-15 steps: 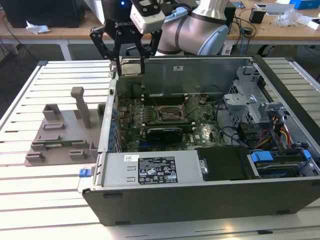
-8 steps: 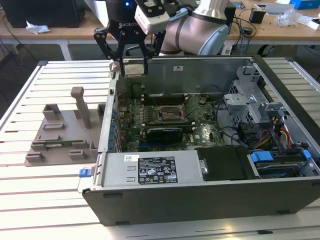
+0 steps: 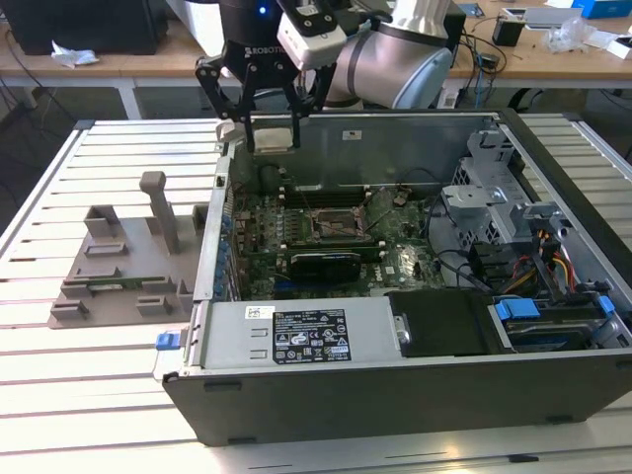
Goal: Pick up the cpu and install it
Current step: 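Pick up the cpu and move it towards the insertion slot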
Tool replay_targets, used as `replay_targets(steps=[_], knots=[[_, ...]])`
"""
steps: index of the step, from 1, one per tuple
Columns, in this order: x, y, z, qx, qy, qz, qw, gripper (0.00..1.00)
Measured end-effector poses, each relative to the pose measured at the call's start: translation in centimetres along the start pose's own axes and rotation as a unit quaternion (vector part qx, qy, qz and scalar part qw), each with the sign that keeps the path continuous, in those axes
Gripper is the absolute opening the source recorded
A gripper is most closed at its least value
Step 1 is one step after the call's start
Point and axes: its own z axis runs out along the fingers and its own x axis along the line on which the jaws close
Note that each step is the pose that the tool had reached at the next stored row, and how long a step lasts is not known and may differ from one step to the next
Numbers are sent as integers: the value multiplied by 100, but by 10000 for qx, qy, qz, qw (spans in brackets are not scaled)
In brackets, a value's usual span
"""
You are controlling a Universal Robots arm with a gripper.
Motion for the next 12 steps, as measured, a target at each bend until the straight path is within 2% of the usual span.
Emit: replay_targets(steps=[12], knots=[[-98,-7,25,1,0,0,10000,55]])
